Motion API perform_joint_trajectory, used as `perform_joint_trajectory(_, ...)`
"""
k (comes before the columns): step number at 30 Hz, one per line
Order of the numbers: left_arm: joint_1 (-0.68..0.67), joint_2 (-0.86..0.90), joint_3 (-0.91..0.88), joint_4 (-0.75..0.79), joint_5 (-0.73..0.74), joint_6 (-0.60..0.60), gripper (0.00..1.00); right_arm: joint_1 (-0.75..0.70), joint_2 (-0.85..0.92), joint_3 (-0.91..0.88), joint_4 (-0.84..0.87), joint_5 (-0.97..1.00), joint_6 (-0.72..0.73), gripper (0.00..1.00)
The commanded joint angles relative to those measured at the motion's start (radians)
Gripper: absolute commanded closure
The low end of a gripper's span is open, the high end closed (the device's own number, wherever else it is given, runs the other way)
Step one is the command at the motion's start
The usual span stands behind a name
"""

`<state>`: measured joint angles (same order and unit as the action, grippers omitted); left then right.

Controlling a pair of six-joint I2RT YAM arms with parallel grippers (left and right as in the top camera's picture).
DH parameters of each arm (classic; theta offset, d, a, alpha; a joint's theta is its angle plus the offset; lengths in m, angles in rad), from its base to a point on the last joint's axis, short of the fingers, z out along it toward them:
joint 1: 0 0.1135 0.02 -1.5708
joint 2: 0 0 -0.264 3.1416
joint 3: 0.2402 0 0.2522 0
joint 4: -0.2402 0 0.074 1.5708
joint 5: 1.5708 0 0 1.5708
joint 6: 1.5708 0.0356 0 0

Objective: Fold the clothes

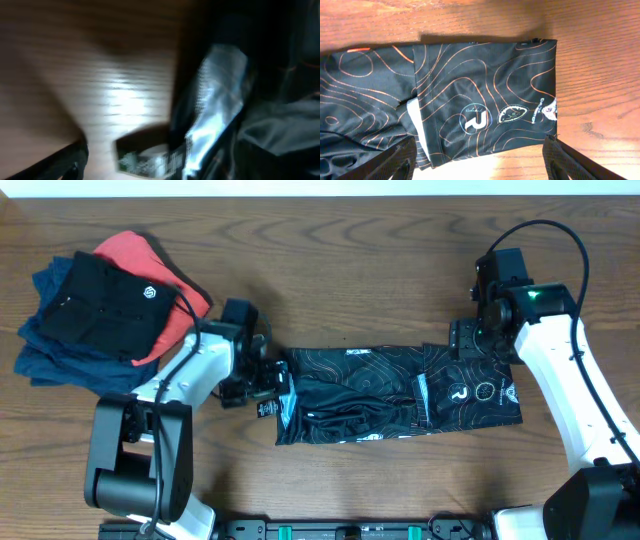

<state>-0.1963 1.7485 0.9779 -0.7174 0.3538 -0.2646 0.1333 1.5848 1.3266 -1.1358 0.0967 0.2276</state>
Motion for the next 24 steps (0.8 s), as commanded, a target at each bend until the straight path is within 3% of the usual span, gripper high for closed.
perform_joint_trajectory(1,0.005,-0.003,-0.057,0.072,0.171,0.040,0.05,-0.002,0.005,-0.003,-0.001,-0.019,0.011,0.21)
perform_joint_trajectory(8,0.001,-0.003,-0.129,0.203,0.412,0.047,0.04,-0.002,0.005,-0.007,-0.004,-0.018,0.011,0.20)
perform_joint_trajectory(20,-0.098,-0.003,-0.130,0.216,0.413,0.037,0.04,-0.001,0.005,-0.007,-0.005,-0.019,0.011,0.20)
perform_joint_trajectory(24,-0.138,-0.003,-0.130,0.245,0.340,-0.005,0.19,-0.001,0.005,-0.007,-0.005,-0.019,0.011,0.20)
